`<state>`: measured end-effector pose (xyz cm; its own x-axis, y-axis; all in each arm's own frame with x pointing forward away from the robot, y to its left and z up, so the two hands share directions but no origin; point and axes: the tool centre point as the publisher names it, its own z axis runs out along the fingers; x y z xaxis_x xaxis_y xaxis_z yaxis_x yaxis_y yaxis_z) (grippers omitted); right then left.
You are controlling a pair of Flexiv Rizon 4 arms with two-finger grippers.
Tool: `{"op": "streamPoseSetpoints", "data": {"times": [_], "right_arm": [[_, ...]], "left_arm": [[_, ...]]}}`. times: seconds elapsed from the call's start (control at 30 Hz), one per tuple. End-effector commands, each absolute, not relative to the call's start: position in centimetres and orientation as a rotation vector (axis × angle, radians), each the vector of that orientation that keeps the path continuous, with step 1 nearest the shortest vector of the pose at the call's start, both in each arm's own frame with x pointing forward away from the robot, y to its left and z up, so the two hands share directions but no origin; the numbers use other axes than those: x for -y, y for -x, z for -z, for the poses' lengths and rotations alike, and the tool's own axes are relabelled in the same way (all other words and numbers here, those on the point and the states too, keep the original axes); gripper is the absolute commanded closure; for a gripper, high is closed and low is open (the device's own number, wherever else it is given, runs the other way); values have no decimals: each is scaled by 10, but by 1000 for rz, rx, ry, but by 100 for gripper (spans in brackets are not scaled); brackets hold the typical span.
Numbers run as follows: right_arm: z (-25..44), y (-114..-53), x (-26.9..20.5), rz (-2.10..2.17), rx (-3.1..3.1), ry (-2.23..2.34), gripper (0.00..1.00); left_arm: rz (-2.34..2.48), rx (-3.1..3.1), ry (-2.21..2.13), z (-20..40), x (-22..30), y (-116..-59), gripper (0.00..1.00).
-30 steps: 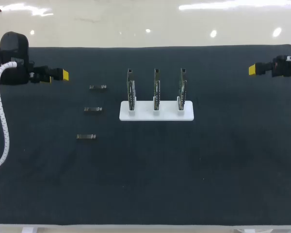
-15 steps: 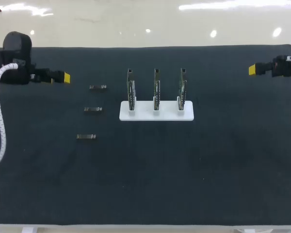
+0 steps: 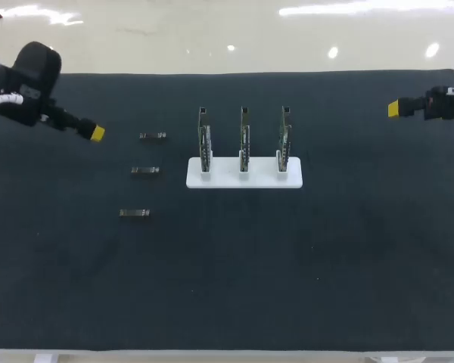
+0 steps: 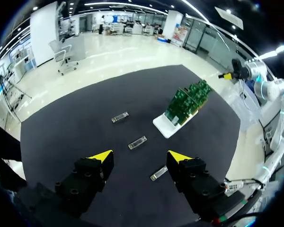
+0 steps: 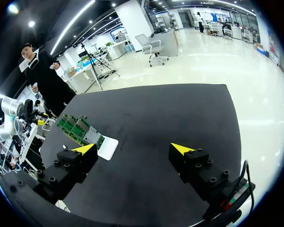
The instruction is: Pick up the optical module with the left hand, and insert it into the network port with the right hand.
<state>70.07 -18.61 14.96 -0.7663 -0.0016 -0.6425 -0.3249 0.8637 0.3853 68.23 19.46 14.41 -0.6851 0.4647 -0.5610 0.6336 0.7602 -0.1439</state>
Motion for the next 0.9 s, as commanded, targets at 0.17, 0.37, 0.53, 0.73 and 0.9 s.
{"op": "streamPoseSetpoints", "data": {"times": [0.17, 0.37, 0.53, 0.73, 0.9], "right_arm": [[-150, -700, 185, -636, -2374, 232, 0], [-150, -700, 185, -636, -2374, 232, 0], [-150, -700, 185, -636, -2374, 232, 0], [-150, -700, 185, -636, -2374, 232, 0], [-159, -704, 183, -712, -2178, 575, 0]], "left_arm": [[343, -2542, -1129, -151, -202, -681, 0], [324, -2495, -1379, -152, -212, -675, 0], [345, -2433, -1489, -154, -222, -671, 0], [351, -2403, -1512, -155, -225, -669, 0], [351, -2403, -1512, -155, -225, -669, 0]]}}
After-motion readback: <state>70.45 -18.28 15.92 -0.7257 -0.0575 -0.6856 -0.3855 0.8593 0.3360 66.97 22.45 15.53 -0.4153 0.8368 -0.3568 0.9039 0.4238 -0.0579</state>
